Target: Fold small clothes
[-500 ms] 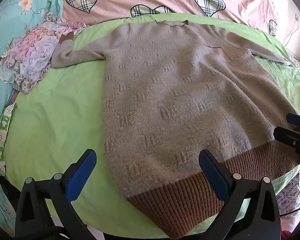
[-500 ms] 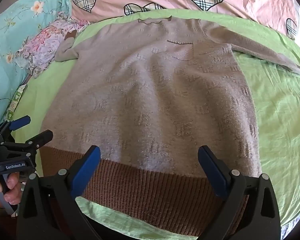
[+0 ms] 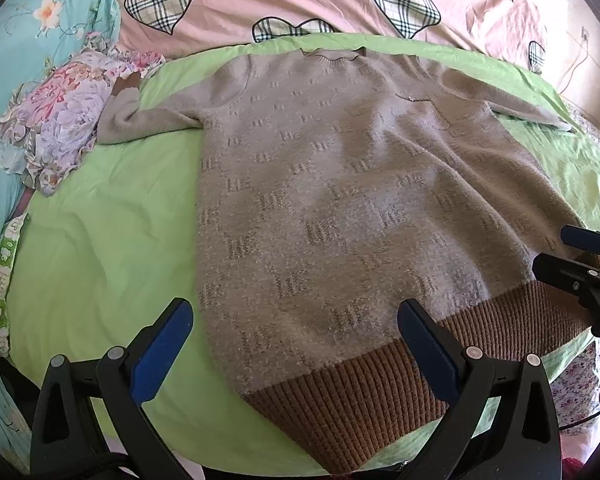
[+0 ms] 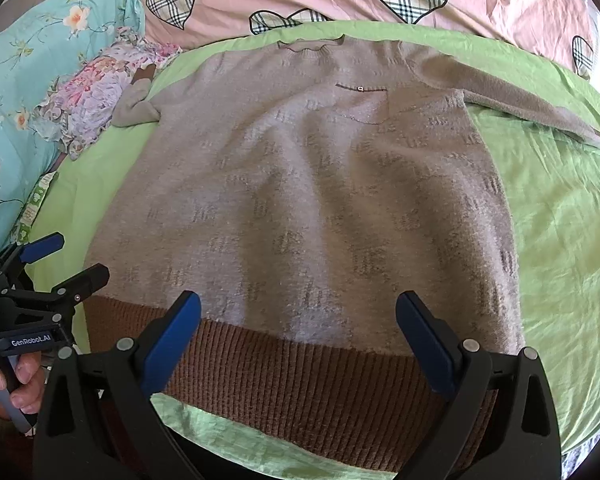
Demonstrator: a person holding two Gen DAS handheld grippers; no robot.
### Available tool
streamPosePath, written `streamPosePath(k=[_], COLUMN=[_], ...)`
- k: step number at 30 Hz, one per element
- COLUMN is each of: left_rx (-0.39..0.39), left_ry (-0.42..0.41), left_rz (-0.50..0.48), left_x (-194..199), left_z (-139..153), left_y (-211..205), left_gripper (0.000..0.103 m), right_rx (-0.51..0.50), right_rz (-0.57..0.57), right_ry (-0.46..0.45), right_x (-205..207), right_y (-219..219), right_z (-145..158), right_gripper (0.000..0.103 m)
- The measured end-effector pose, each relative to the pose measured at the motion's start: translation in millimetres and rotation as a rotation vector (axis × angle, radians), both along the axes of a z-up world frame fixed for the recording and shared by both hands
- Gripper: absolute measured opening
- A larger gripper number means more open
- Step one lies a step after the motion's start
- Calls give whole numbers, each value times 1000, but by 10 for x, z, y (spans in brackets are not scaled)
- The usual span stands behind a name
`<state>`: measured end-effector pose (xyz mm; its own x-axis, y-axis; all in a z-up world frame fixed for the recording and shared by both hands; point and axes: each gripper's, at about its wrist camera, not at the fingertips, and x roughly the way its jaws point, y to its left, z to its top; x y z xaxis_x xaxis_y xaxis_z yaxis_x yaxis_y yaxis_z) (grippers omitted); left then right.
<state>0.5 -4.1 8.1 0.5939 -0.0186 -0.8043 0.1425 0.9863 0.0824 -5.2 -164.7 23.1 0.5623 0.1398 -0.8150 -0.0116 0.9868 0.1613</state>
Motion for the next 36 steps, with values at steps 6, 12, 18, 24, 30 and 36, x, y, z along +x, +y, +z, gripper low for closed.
streamPosePath(k=[6, 12, 18, 24, 30, 36], left_rx=[-47, -35, -38, -27, -5, -44], left_ry=[-97, -48, -73, -77, -73, -43], left_rz=[-11, -14, -14, -19, -27, -33], left_x=[-109, -96, -107, -102, -78, -42], left_z=[-29, -9, 19, 21, 14, 18], left_y=[-8, -14, -16, -32, -56, -69], left_gripper=[102, 102, 102, 102, 102, 102], right_rx=[13, 18, -15, 71, 51, 53], right_rz=[5, 9, 18, 19, 23, 22], right_ry=[-4, -10, -20, -24, -30, -22], right_x=[14, 14, 11, 7, 7, 15], right_y=[-3, 6, 13, -1, -9, -21], right_z=[-6, -3, 15, 48, 66, 68], right_gripper=[98, 98, 98, 98, 98, 98])
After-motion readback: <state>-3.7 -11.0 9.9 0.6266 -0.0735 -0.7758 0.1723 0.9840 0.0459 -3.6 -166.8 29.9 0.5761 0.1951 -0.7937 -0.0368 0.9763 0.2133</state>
